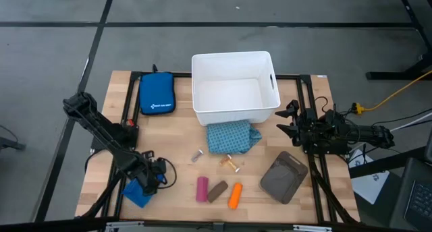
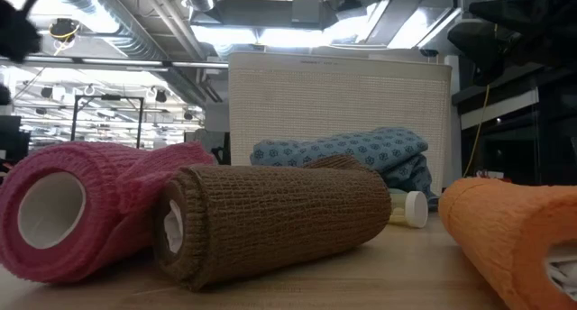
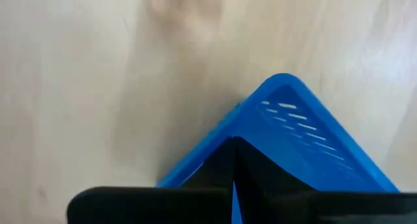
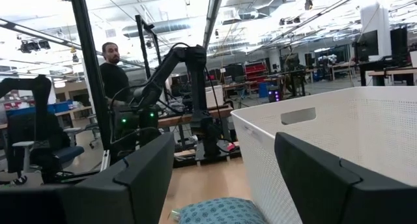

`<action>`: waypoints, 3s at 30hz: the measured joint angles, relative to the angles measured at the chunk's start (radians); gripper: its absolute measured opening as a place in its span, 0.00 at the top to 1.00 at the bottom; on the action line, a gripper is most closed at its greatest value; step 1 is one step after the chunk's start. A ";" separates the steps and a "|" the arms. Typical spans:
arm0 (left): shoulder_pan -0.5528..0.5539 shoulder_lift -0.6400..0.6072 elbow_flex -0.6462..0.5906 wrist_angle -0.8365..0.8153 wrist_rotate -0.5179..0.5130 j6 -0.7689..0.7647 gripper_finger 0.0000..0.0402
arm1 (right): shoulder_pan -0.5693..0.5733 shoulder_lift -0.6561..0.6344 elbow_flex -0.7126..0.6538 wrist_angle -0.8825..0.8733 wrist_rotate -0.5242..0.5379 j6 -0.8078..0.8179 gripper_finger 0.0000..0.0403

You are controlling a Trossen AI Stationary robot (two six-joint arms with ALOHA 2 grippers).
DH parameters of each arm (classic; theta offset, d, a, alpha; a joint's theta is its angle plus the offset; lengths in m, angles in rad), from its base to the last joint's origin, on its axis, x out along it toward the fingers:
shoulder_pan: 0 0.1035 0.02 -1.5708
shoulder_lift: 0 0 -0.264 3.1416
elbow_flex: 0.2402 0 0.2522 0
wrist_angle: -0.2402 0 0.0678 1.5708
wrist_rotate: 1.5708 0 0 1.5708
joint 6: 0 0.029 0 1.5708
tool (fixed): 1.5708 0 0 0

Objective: Pick & Place Medicine items
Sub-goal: Prepare the blue basket, then put the blue pill bottle into the blue basket

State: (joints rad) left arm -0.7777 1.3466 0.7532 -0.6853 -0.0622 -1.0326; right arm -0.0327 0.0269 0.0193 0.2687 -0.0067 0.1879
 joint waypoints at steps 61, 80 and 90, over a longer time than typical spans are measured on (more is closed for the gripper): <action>0.529 0.325 0.327 0.152 -0.231 0.243 0.34 | 0.000 0.000 0.000 0.000 0.000 -0.039 0.34; 0.541 0.477 0.429 0.021 -0.179 0.157 0.34 | 0.000 0.000 0.000 -0.002 -0.009 0.014 0.34; 0.541 0.499 0.429 0.042 -0.175 0.165 0.34 | 0.000 0.000 0.000 -0.002 -0.009 0.014 0.34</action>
State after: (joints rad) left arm -0.2367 1.8455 1.1819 -0.6438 -0.2369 -0.8675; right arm -0.0326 0.0269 0.0196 0.2670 -0.0156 0.2020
